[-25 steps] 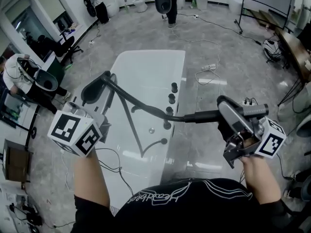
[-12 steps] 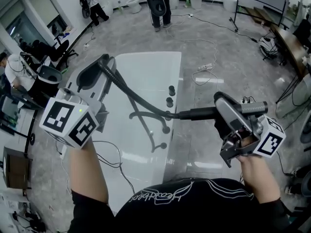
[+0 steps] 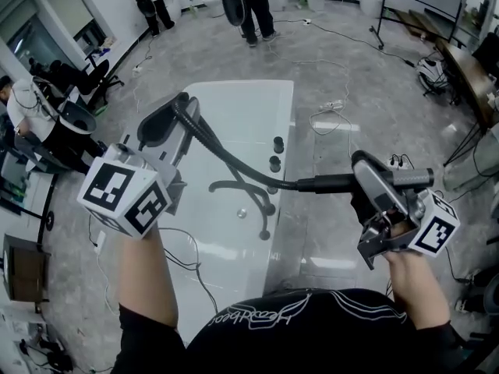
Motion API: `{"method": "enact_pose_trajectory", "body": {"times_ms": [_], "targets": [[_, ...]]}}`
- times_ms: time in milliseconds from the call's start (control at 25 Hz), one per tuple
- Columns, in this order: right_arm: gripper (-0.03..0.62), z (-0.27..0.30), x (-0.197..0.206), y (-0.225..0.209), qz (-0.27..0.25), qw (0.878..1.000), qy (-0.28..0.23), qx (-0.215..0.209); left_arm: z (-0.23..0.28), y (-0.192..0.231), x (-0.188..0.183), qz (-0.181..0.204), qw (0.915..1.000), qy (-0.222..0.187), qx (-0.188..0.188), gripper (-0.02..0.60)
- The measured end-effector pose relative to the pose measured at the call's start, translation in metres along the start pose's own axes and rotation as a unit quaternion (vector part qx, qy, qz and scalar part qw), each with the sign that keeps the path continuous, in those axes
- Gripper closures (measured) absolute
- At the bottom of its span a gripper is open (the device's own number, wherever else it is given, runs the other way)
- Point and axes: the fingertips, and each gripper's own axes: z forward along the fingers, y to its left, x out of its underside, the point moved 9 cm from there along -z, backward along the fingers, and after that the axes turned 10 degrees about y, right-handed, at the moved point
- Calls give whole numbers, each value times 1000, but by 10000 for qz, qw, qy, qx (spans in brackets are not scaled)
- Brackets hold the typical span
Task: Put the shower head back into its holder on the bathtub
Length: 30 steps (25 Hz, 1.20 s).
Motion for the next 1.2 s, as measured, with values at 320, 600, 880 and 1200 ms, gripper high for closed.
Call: {"method": "enact_pose_trajectory", "body": {"times_ms": [320,600,880,1200], "targets": [[494,-11,13,-23,256,9987,267,362,4,-8,52,-659,9966,405,270,518],[494,-25,27,-38,398,9964,516,544,3,-27,110,-1343,9873,731,423,518],[494,-25,42,-42,545,9944,616,659,-6,-33,152,-1691,9794,994,470,518],[494,-33,52,-50,675,9911,841,782,10,-70,227,-2423,9557,1543,636,517]]}}
